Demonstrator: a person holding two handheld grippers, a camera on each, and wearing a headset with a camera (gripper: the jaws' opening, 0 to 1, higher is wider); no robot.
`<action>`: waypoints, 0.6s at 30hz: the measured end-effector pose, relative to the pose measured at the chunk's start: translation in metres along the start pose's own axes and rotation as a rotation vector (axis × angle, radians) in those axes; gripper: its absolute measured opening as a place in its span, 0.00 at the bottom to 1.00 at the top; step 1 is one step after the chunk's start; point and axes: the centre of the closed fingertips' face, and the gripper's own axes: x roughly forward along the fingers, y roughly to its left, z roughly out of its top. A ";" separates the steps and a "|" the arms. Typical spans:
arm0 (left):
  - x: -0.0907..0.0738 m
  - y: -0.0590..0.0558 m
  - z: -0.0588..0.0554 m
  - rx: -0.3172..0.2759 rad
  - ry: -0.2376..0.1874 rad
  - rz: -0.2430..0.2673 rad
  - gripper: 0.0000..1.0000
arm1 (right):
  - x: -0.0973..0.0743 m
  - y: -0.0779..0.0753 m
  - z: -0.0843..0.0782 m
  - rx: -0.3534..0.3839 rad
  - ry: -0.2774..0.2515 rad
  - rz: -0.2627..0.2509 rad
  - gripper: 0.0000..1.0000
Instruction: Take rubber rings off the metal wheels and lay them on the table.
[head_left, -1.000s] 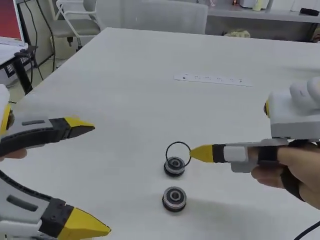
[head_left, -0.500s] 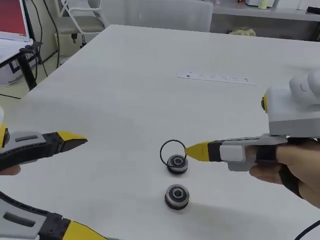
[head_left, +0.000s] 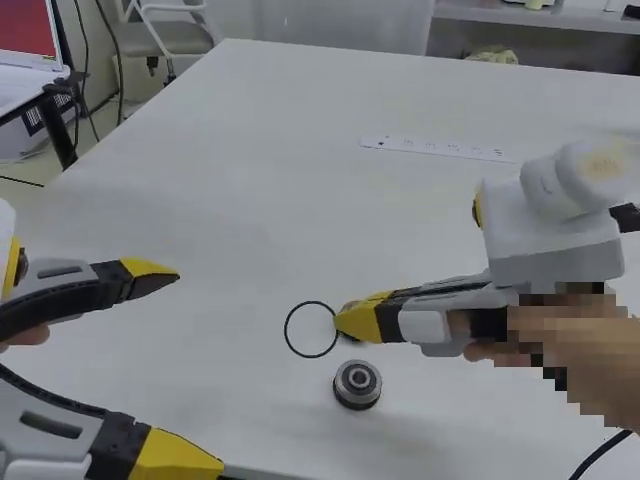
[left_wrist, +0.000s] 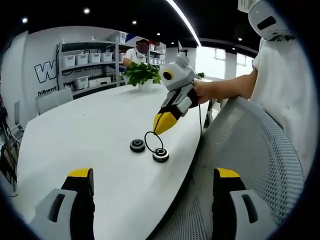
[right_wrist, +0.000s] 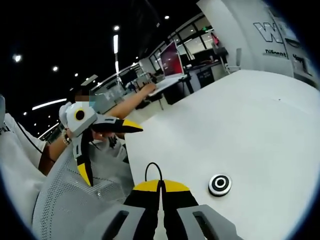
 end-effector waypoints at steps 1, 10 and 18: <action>0.000 0.001 0.000 0.000 -0.004 0.004 0.97 | 0.002 0.001 -0.001 -0.003 0.006 0.002 0.00; -0.001 0.002 0.001 -0.016 -0.015 0.011 0.95 | 0.018 -0.004 -0.012 -0.066 0.029 -0.010 0.00; -0.002 0.002 0.002 -0.030 -0.030 0.007 0.90 | 0.032 -0.016 -0.035 -0.119 0.117 -0.067 0.00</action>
